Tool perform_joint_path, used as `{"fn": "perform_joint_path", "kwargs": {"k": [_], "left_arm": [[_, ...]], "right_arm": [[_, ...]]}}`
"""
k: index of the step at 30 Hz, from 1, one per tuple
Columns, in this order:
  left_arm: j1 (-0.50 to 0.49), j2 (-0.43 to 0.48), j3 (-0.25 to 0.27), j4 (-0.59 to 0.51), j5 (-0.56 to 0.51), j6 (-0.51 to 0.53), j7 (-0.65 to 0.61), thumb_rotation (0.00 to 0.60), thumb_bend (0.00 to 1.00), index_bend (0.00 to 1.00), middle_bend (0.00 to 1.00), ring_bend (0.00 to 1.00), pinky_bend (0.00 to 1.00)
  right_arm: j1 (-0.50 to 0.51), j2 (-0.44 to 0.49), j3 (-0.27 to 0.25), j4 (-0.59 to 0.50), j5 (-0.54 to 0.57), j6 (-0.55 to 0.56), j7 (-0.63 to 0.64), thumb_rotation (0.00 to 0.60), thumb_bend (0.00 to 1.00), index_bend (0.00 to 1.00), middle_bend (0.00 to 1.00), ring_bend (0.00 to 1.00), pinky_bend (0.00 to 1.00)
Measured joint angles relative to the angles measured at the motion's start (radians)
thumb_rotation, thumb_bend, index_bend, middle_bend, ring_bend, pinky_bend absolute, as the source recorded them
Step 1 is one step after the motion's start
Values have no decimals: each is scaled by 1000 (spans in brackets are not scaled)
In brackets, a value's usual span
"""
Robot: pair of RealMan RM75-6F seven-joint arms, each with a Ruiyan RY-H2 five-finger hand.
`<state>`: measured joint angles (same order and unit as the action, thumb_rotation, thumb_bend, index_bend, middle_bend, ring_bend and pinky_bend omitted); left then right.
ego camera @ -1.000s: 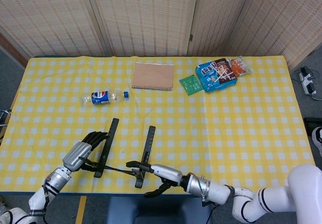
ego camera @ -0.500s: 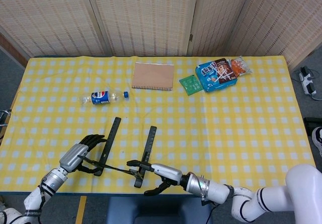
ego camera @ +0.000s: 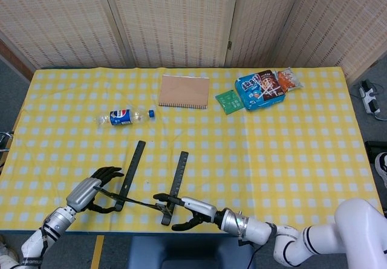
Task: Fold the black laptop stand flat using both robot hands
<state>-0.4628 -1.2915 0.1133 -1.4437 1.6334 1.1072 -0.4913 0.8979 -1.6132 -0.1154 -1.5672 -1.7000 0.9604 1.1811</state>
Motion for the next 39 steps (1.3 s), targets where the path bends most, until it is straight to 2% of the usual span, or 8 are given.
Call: {"fn": "perform_joint_path", "kwargs": {"k": [11,20,31,39], "left_arm": [[5,6,3,-9,-3,6,11,600,202,201,124,0,0],[8,8,3,-7,-4,12,8,600,203,199,124,0,0],[11,9,7,-1,4,21,1,600,202,196,124,0,0],[12,17,18,10,10,13,24,600,211,215,124,0,0]], "right_arm": [[12,-18,-21,22,0,-8,271,226,196,0,0,34,0],[14,-43,-44,45,-11,5,411,228,196,0,0,19,0],[-1,-65,-64,62,-16,31,468,228,196,0,0,8,0],[0,-28,-46,27,-23,55,380,231,196,0,0,12,0]]}}
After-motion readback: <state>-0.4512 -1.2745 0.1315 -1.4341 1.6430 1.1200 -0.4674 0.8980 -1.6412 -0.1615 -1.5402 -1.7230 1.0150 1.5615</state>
